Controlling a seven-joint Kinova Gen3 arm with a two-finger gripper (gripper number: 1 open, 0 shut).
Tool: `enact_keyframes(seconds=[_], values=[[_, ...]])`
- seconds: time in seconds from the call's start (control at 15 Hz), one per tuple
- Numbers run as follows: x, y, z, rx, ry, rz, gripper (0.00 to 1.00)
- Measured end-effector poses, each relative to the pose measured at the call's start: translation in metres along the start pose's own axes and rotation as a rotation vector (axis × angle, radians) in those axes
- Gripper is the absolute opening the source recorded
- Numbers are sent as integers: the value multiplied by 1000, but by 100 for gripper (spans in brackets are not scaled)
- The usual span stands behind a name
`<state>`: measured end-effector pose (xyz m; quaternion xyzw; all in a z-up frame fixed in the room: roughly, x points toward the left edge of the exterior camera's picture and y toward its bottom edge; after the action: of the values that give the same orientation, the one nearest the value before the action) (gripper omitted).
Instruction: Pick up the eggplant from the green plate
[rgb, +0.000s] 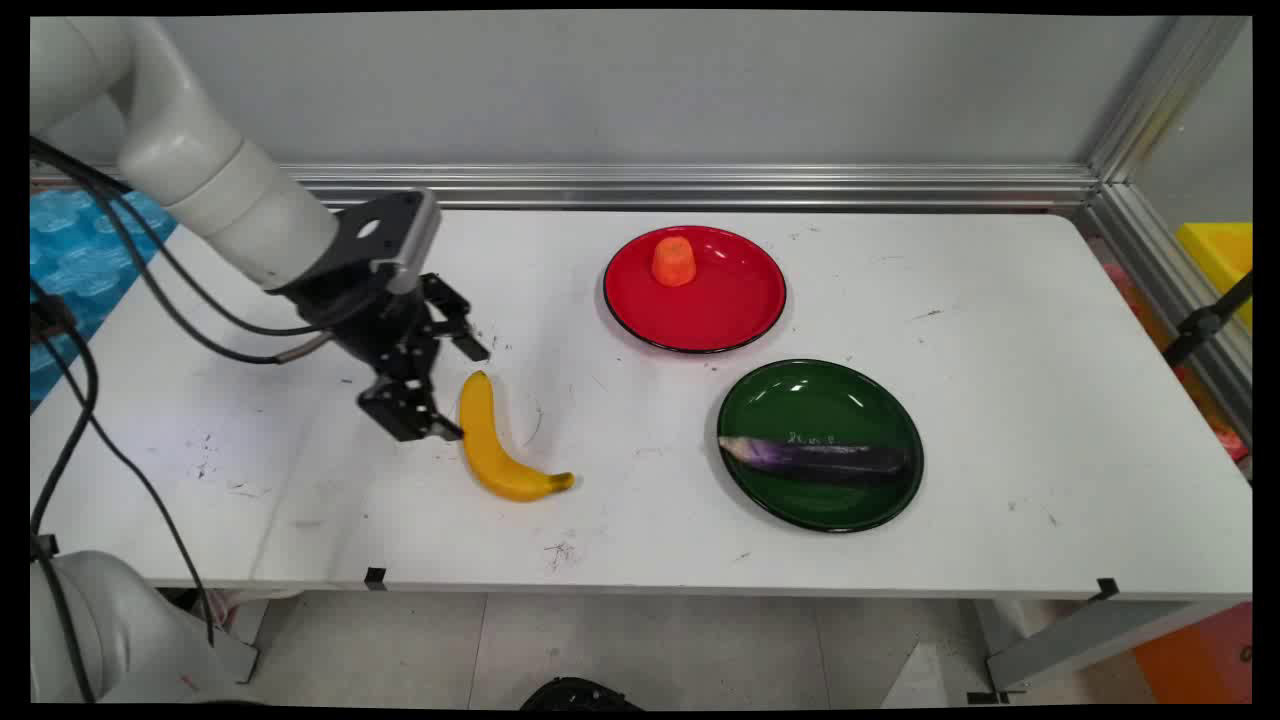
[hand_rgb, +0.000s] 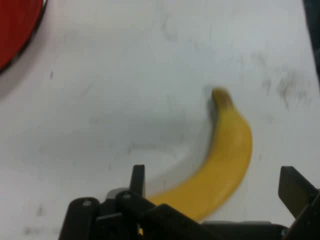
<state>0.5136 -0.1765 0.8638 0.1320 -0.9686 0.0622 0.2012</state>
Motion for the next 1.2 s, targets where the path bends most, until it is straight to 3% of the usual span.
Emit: enact_keyframes(seconds=[0.73, 1.2], values=[[114, -12, 72, 41, 176, -2, 100], [162, -31, 129, 55, 241, 31, 100]])
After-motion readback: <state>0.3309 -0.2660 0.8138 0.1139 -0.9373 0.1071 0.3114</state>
